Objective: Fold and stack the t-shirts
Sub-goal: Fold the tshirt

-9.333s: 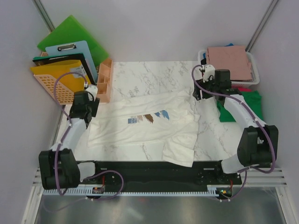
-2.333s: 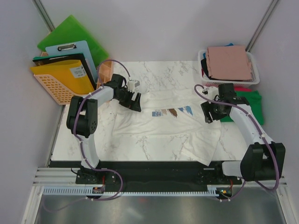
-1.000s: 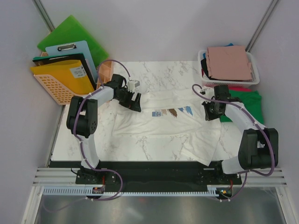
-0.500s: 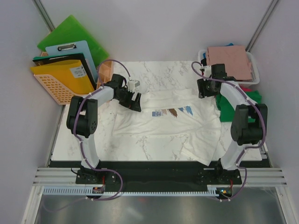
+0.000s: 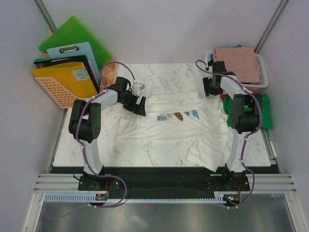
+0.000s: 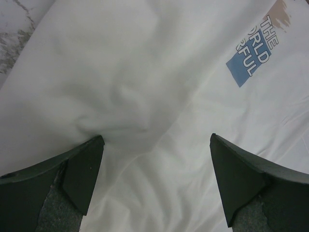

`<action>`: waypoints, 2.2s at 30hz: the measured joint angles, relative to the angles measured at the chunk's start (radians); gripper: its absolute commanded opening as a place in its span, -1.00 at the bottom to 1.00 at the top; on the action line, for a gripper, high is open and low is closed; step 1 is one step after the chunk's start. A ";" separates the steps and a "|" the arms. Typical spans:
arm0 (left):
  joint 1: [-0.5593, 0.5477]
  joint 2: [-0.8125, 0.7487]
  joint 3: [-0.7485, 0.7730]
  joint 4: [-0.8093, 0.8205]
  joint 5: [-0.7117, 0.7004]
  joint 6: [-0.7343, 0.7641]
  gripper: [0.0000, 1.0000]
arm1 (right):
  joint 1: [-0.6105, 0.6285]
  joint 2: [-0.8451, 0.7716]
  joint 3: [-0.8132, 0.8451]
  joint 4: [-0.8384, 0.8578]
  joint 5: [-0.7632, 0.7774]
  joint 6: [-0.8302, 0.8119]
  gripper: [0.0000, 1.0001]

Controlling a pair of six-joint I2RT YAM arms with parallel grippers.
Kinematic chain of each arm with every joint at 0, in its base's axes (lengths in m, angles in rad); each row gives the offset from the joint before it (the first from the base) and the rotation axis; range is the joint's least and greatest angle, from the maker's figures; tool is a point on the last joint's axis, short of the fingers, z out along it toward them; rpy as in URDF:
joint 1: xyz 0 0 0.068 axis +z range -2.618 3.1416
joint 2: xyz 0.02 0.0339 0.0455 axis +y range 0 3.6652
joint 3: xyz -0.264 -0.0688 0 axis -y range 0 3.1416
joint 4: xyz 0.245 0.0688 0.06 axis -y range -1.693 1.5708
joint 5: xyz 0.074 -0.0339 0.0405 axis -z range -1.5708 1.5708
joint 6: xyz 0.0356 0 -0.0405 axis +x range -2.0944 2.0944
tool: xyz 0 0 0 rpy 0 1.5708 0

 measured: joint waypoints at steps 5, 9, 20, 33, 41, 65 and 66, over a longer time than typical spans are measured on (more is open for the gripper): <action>0.000 -0.003 -0.005 0.005 0.000 0.001 1.00 | 0.002 0.014 -0.004 0.004 0.117 -0.008 -0.20; -0.001 -0.004 -0.006 0.007 0.000 0.001 1.00 | 0.003 0.033 -0.013 0.022 0.208 -0.013 -0.19; -0.002 -0.021 -0.031 0.023 -0.012 0.016 1.00 | 0.021 0.098 0.088 -0.039 0.290 -0.021 -0.10; -0.002 -0.023 -0.033 0.023 -0.013 0.020 1.00 | 0.012 -0.040 -0.260 0.396 0.264 -0.097 -0.04; -0.002 -0.035 -0.052 0.039 -0.035 0.024 1.00 | 0.000 -0.211 -0.527 0.592 0.202 -0.151 -0.05; 0.052 -0.127 -0.160 0.058 -0.195 0.066 1.00 | 0.000 -0.549 -0.809 0.826 0.150 -0.202 -0.01; 0.063 -0.128 -0.160 0.056 -0.195 0.065 1.00 | 0.000 -0.547 -0.809 0.821 0.142 -0.201 -0.02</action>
